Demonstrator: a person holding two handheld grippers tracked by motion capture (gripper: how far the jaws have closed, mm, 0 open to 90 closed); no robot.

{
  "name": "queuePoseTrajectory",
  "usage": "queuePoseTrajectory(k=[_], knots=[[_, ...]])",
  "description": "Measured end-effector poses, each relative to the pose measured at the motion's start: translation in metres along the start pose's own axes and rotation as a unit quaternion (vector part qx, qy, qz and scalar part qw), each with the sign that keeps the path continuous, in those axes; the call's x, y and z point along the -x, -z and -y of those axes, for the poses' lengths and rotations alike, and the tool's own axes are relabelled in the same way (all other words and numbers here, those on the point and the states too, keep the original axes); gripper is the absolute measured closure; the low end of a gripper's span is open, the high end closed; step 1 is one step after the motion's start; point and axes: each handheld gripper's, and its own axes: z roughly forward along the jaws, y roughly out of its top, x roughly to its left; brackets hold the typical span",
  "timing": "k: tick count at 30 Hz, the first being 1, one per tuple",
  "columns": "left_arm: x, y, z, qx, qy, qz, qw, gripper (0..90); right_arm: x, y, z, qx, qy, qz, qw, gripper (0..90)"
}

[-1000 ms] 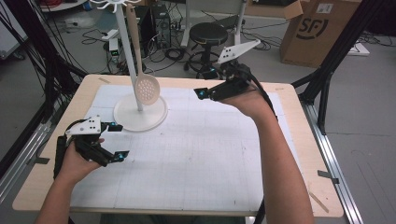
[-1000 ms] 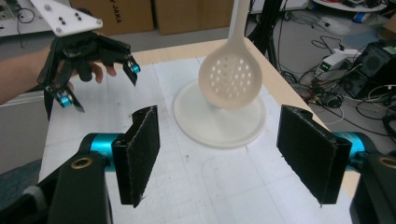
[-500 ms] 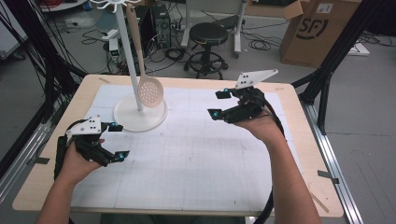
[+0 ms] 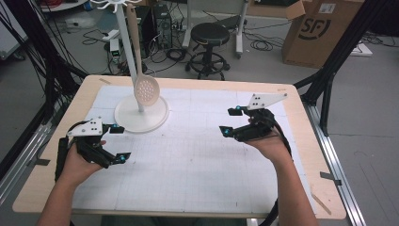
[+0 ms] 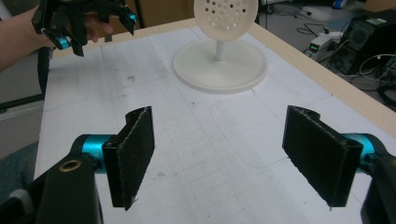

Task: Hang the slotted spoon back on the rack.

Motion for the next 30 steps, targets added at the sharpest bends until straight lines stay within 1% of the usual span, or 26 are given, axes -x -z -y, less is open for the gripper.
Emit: queuePoseTrajectory(k=[4,6,9,11,15,19,21,22,26,27,28,30], knots=[[-0.001,-0.001,0.001,-0.003,-0.001,0.001,1.0,1.7,-0.002,-0.001,0.016,-0.005,-0.008,0.008,0.9999,22.6],[0.0,-0.001,0.001,-0.003,0.001,0.001,1.0,1.6,-0.002,-0.002,0.024,-0.002,-0.006,0.013,0.9999,22.2],[0.0,-0.001,0.002,-0.003,0.002,0.001,1.0,1.7,-0.002,-0.002,0.037,0.01,-0.02,0.013,0.9997,21.5],[0.0,-0.002,0.002,-0.004,0.001,0.001,1.0,1.6,-0.002,-0.002,0.045,0.016,-0.026,0.018,0.9994,21.4],[0.0,-0.002,0.003,-0.005,0.004,0.001,1.0,1.6,-0.003,-0.001,0.057,0.016,-0.032,0.024,0.9991,20.9],[-0.001,-0.003,0.003,-0.004,0.005,0.002,1.0,1.7,-0.004,-0.001,0.062,0.007,-0.03,0.028,0.9991,20.3],[-0.001,-0.003,0.003,-0.005,0.006,0.001,1.0,1.6,-0.005,0.003,0.063,0.017,-0.03,0.031,0.9989,20.2],[-0.002,-0.002,0.003,-0.005,0.004,0.001,1.0,1.7,-0.005,0.005,0.064,0.022,-0.034,0.032,0.9987,19.9],[-0.002,-0.002,0.004,-0.001,0.008,0.003,1.0,1.7,-0.004,0.009,0.067,0.029,-0.041,0.035,0.9981,19.3],[-0.002,-0.002,0.004,-0.002,0.008,0.003,1.0,1.6,-0.003,0.008,0.068,0.026,-0.039,0.036,0.9983,18.9],[-0.002,-0.003,0.004,-0.001,0.01,0.002,0.9999,1.7,-0.002,0.007,0.069,0.022,-0.043,0.038,0.9981,18.4],[-0.002,-0.004,0.004,-0.002,0.008,0.003,1.0,1.7,-0.002,0.005,0.071,0.02,-0.042,0.035,0.9983,18.3]])
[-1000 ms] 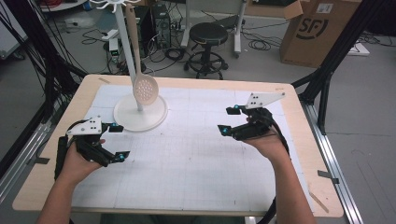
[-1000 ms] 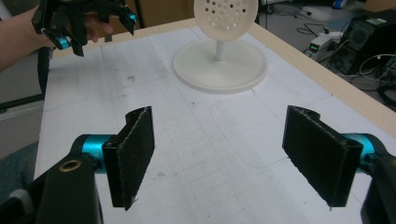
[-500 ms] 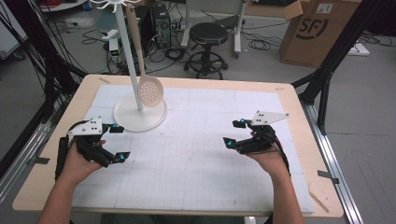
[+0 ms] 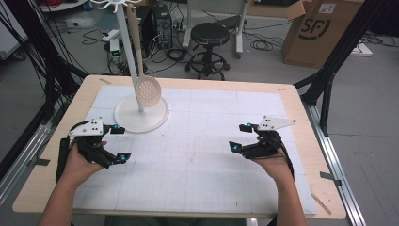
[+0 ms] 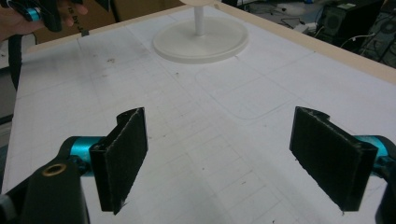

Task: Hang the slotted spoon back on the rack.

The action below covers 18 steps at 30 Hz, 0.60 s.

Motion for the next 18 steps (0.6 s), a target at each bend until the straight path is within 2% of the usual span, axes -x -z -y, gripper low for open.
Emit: queuePoseTrajectory(k=[10,18], knots=[[0.001,0.001,0.0,0.003,-0.002,0.003,1.0,1.6,-0.002,-0.015,0.01,-0.038,-0.001,-0.003,0.9993,17.3],[0.001,0.001,0.0,0.002,-0.002,0.003,1.0,1.6,-0.001,-0.014,0.01,-0.035,-0.004,-0.001,0.9994,17.3]])
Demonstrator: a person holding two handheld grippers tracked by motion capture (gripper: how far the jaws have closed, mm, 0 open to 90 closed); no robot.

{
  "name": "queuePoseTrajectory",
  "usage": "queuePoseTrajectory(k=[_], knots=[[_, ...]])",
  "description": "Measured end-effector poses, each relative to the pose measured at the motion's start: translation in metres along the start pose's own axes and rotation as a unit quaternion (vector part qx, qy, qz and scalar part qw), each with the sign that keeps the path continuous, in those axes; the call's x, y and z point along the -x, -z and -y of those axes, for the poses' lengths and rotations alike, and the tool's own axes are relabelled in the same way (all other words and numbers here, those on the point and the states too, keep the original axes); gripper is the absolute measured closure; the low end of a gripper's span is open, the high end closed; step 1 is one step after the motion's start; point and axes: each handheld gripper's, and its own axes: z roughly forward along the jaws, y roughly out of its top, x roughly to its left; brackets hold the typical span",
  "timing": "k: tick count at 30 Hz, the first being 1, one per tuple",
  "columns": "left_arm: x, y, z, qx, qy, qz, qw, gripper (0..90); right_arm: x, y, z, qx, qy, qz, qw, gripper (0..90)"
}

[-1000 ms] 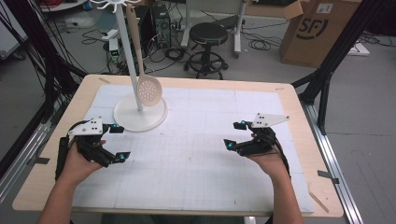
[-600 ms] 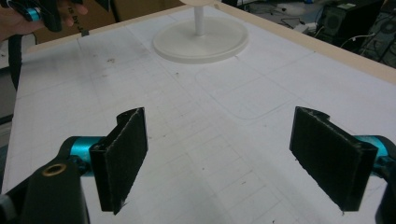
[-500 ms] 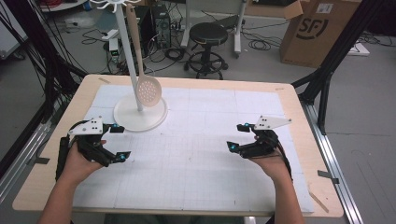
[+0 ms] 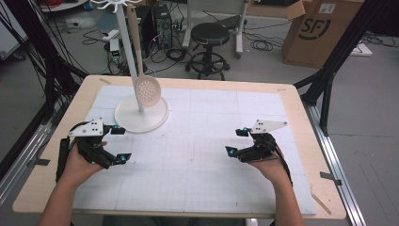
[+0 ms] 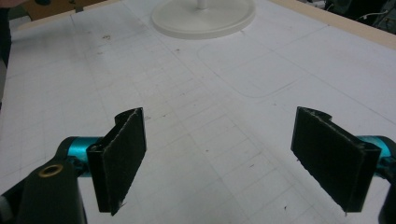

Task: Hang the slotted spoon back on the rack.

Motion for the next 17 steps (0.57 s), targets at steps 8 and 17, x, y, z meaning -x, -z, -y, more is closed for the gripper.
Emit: queuePoseTrajectory(k=[8,17], knots=[[-0.0008,-0.0018,0.0024,-0.006,0.004,-0.002,1.0,1.6,0.0021,0.0016,0.0008,0.005,-0.002,-0.001,1.0,17.3],[-0.002,-0.0028,0.0036,-0.01,0.004,-0.002,0.9999,1.7,0.0022,-0.0001,0.0011,0.0,-0.002,-0.003,1.0,17.3]])
